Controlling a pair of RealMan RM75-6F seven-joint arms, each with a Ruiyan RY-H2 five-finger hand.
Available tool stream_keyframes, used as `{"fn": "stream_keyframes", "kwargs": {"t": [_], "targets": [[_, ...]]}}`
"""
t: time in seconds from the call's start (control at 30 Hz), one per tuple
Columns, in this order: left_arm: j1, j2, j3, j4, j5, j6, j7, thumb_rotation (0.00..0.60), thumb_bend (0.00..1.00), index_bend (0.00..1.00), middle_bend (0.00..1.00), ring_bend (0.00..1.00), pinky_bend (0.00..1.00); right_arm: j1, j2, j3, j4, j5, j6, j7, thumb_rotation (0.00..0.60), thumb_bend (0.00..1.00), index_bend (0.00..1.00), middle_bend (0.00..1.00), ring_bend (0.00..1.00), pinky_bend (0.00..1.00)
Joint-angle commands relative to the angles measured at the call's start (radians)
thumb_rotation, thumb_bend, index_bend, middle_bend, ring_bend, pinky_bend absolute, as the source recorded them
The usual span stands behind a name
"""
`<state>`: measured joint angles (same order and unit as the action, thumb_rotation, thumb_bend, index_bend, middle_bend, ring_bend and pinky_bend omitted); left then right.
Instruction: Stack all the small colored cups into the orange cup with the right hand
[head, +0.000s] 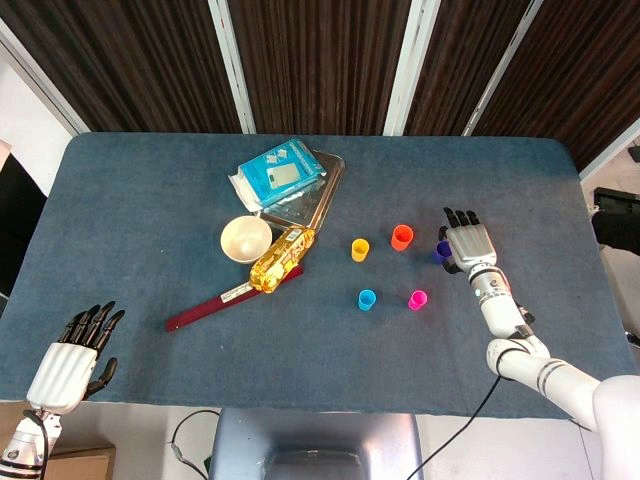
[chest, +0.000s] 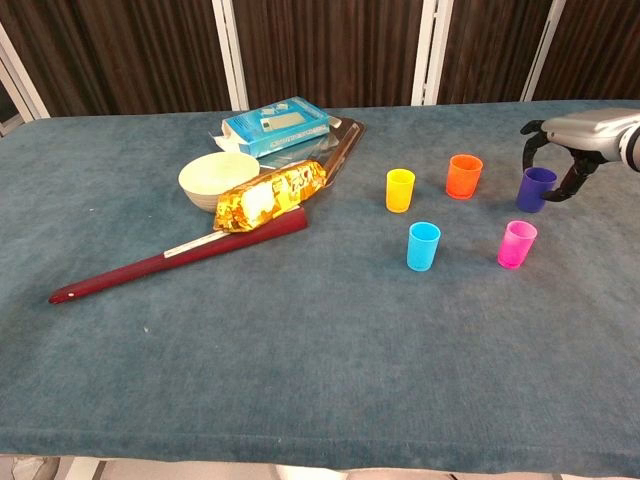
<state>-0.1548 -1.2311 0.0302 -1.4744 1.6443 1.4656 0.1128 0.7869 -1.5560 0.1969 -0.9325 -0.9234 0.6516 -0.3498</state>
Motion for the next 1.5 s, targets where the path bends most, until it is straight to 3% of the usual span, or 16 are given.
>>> {"fn": "stream_keyframes", "kwargs": {"t": [0.03,0.23,0.47,0.57,0.73,0.97,1.2,1.5], "targets": [[0.0,0.0,0.001,0.0,0.0,-0.001,0.001,0.6,0.45,0.0,0.0,0.02,0.13,0.003,-0.005,0.001,0.004,0.001,-0.002,0.005,0.6,0.44,0.52,0.0,0.0,0.0],[0.0,0.001,0.001,-0.002,-0.001,0.0,0.0,0.6,0.45,0.0,0.0,0.02,0.13,-0.003,0.006,0.01,-0.017,-0.01,0.025,0.03,0.6,0.46,0.58,0.01,0.0,0.0],[0.001,0.006,0.002,-0.003,0.005,0.007,-0.012,0.6,0.45,0.0,0.0,0.02,0.13,-0.05,0.111,0.095,-0.228,-0.05,0.186,0.15,0.6,0.46,0.6,0.02,0.0,0.0],[0.0,0.007,0.002,-0.003,0.006,0.007,-0.015,0.6,0.45,0.0,0.0,0.02,0.13,-0.039,0.122,0.125,-0.273,-0.036,0.222,0.14,0.6,0.46,0.6,0.03,0.0,0.0],[0.0,0.006,0.004,-0.003,0.01,0.009,-0.012,0.6,0.45,0.0,0.0,0.02,0.13,0.02,0.068,0.143,-0.258,0.053,0.223,0.022,0.6,0.46,0.59,0.03,0.0,0.0],[0.002,0.009,0.004,-0.003,0.007,0.01,-0.014,0.6,0.45,0.0,0.0,0.02,0.13,0.069,0.007,0.127,-0.218,0.175,0.218,-0.122,0.6,0.46,0.59,0.03,0.0,0.0],[0.003,0.011,0.005,-0.006,0.005,0.008,-0.011,0.6,0.45,0.0,0.0,0.02,0.13,0.078,-0.029,0.105,-0.169,0.206,0.196,-0.142,0.6,0.46,0.59,0.03,0.0,0.0],[0.001,0.009,0.002,-0.006,-0.001,0.003,-0.008,0.6,0.45,0.0,0.0,0.02,0.13,0.092,-0.05,0.112,-0.124,0.194,0.179,-0.111,0.6,0.46,0.59,0.03,0.0,0.0]]}}
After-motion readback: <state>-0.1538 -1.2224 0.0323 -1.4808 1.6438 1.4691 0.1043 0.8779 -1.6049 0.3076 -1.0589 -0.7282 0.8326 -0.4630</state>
